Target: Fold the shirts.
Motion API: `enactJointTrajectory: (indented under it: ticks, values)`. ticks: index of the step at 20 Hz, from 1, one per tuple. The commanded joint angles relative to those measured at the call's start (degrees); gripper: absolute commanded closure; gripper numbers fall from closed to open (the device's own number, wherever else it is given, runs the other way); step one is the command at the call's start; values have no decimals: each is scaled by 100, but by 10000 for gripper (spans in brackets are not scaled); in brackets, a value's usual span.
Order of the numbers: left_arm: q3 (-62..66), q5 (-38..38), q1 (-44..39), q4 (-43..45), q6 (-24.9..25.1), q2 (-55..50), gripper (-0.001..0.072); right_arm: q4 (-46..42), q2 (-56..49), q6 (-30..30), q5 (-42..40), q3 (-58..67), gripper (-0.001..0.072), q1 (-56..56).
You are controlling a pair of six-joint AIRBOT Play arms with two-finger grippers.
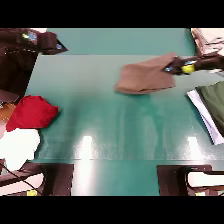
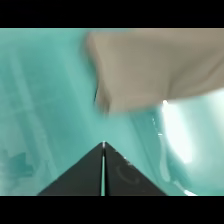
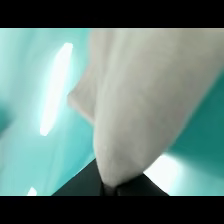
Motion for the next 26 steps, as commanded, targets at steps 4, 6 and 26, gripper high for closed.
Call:
enactJointTrajectory:
  ticks: [4,6,26]
  values:
    - [-317,990,-981,4,2,0,677,-372,376,83,-461,9,698,-2297]
    - [-317,988,-1115,39,2,0,677,-363,264,63,-592,11,698,-2673]
    - [-319,809,-1126,435,4,0,676,-382,1200,-240,492,1043,698,-3744]
